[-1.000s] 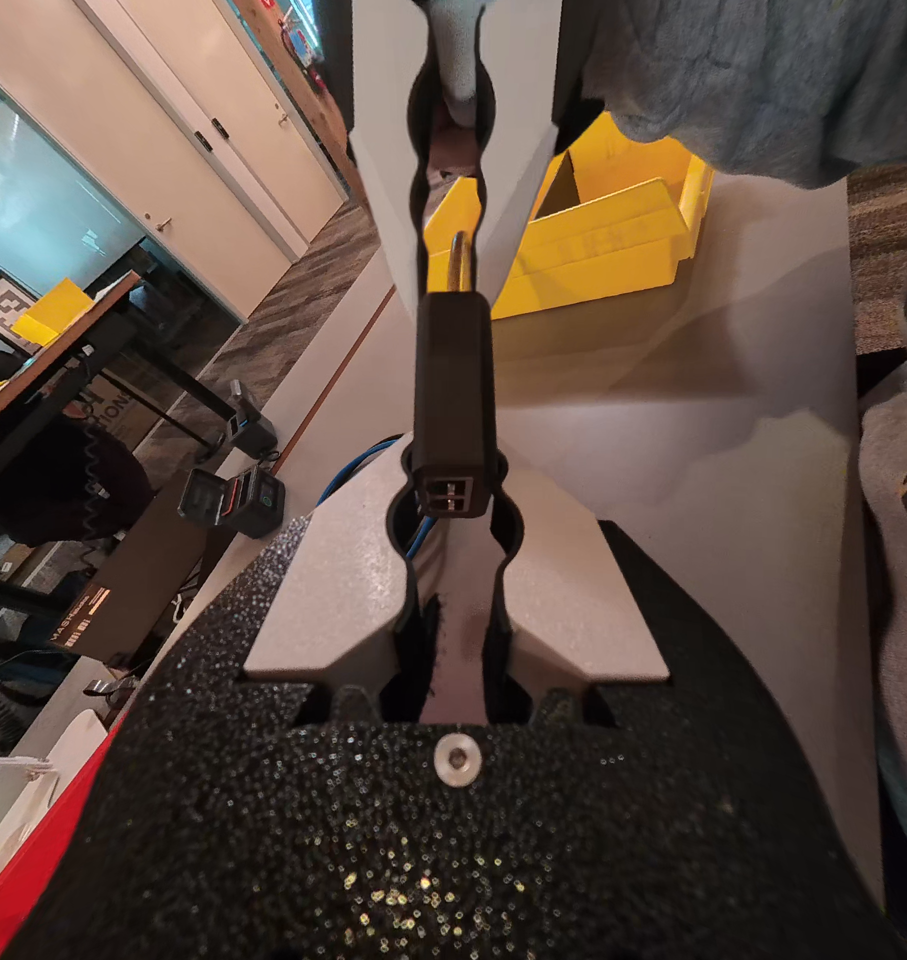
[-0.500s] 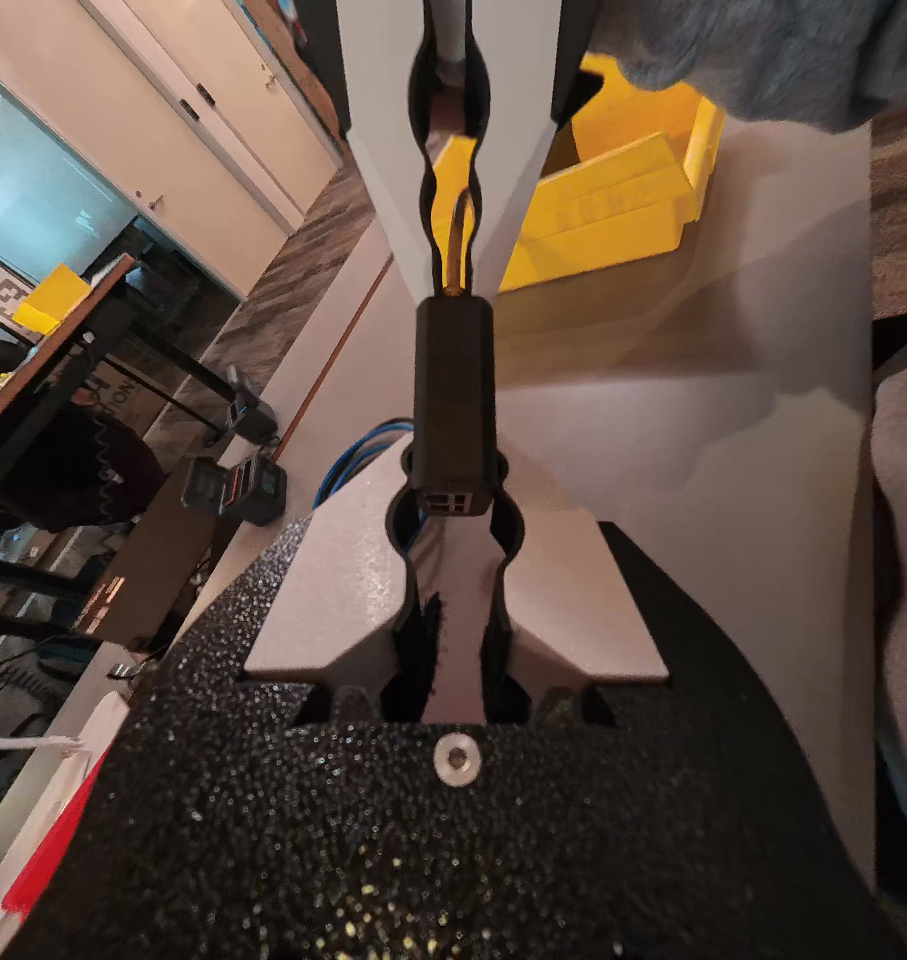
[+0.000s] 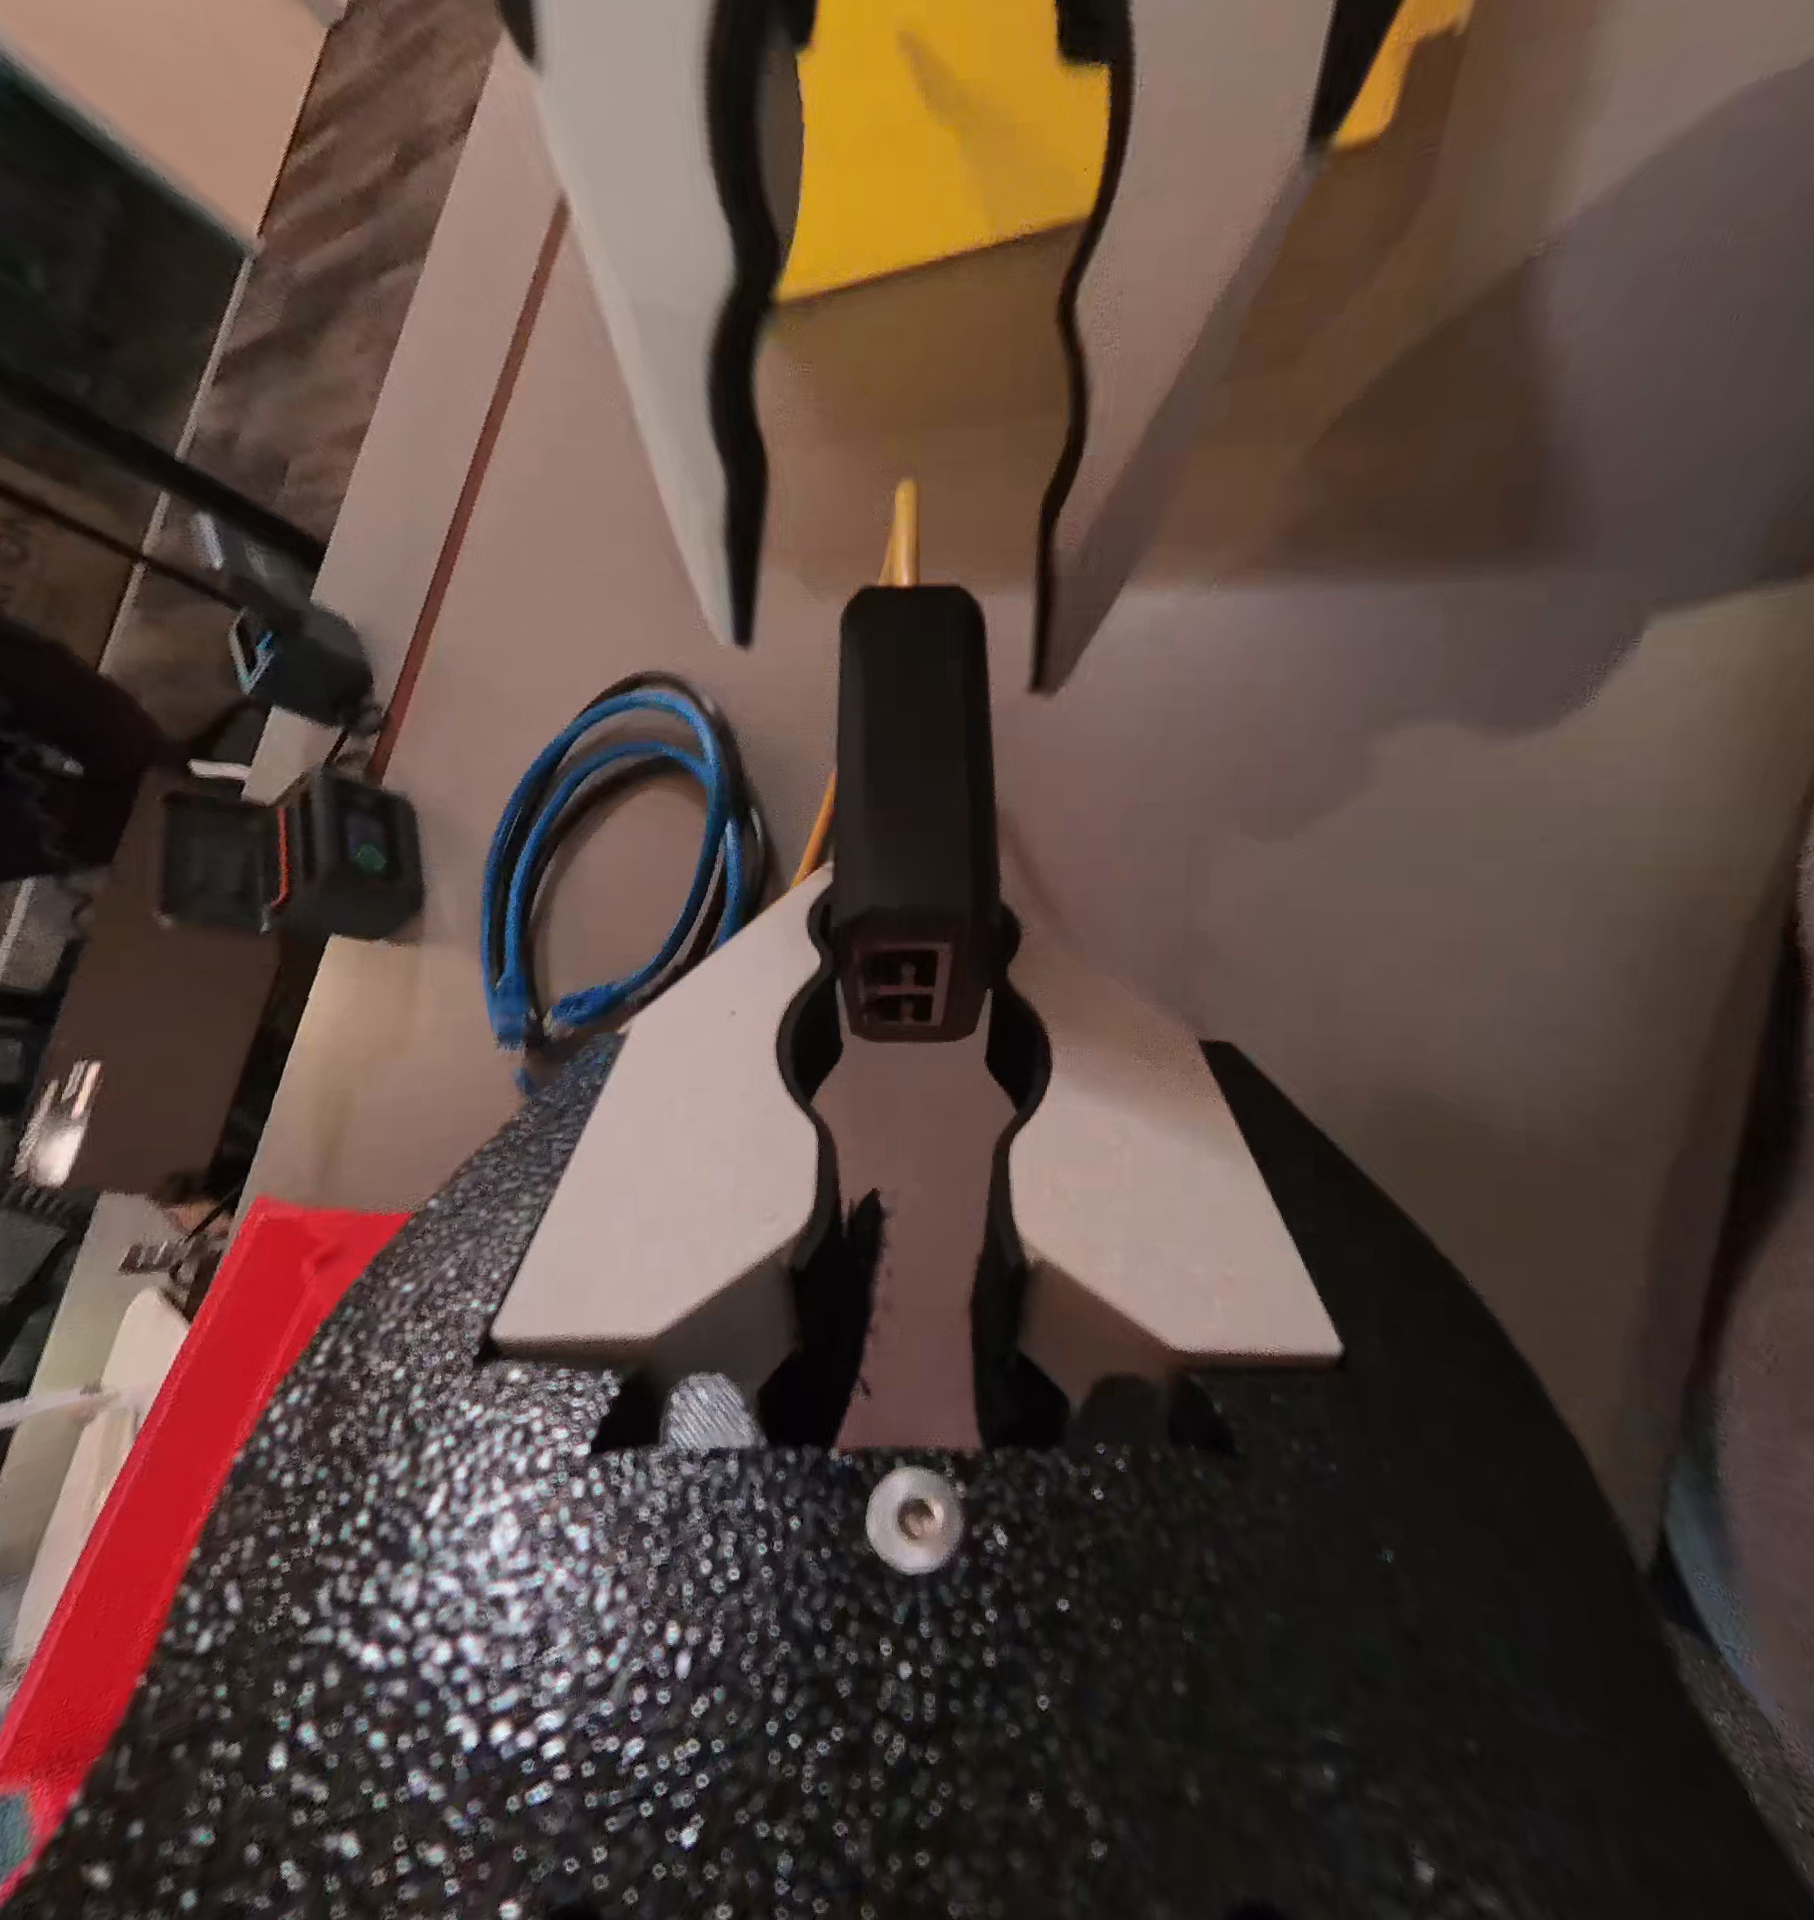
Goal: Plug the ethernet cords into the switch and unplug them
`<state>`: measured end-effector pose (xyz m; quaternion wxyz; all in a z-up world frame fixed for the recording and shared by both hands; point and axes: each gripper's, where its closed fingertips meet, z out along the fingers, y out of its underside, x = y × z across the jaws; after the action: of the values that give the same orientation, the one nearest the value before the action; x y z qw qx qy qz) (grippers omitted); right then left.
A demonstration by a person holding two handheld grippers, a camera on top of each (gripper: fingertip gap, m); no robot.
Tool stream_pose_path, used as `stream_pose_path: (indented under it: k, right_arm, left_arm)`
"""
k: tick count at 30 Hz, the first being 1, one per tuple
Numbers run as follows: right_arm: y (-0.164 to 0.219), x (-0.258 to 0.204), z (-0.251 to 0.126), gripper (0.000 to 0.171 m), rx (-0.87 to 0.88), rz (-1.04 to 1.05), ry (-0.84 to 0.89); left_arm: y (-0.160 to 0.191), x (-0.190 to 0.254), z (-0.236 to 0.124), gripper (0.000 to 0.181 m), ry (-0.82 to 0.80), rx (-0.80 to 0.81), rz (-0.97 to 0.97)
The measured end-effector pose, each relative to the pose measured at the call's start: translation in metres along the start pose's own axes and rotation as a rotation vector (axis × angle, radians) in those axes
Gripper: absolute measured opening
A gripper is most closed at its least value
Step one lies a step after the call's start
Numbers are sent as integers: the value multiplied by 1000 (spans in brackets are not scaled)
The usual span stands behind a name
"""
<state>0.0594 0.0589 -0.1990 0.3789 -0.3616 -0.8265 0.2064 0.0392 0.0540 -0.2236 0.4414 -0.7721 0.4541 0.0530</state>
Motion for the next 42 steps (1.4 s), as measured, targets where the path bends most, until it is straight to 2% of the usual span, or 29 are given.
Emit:
stream_pose_path:
  k: [1,3,6,8,13,16,19,21,23,25,28,30,32,35,39,41,42]
  right_arm:
    - [1,-1,-1,37,4,-11,19]
    - [-5,0,-8,24,83,29,30]
    - [-20,6,-24,21,270,166,3]
    - [-30,14,-34,21,423,252,18]
    - [-51,34,-60,21,840,485,32]
    - [-58,29,-63,20,981,535,-9]
    - [-60,25,-60,21,1030,565,-41]
    - [-53,25,-55,24,973,599,-65]
    - [-39,31,-53,48,840,610,-35]
    - [-34,29,-55,56,686,514,-12]
    - [-33,16,-48,52,392,300,-13]
    - [-28,8,-39,44,219,174,-37]
    - [-25,-1,-34,25,123,96,-86]
    - [-29,6,-40,22,165,82,-70]
    - [-55,8,-59,22,466,187,-141]
    - [-61,9,-61,22,550,224,-158]
    - [-63,11,-62,21,579,245,-168]
  left_arm:
    - [-7,2,0,21,12,32,-11]
    - [-21,1,-4,21,35,110,-49]
    - [-42,-7,-17,23,65,243,-131]
    - [-61,-18,-32,27,94,399,-264]
    - [-84,-36,-54,55,170,707,-496]
    - [-99,-38,-67,43,215,897,-557]
    - [-105,-36,-71,24,251,980,-584]
    - [-101,-34,-66,21,251,931,-578]
    - [-91,-32,-58,21,206,798,-506]
    - [-78,-27,-48,21,141,606,-352]
    - [-60,-16,-34,21,81,303,-58]
    - [-58,-8,-29,21,93,195,74]
    - [-59,-7,-25,21,87,143,139]
    - [-62,-11,-25,22,95,192,67]
    - [-73,-11,-31,22,189,366,-158]
    - [-78,-3,-35,22,260,448,-180]
    - [-78,-6,-36,22,239,476,-195]
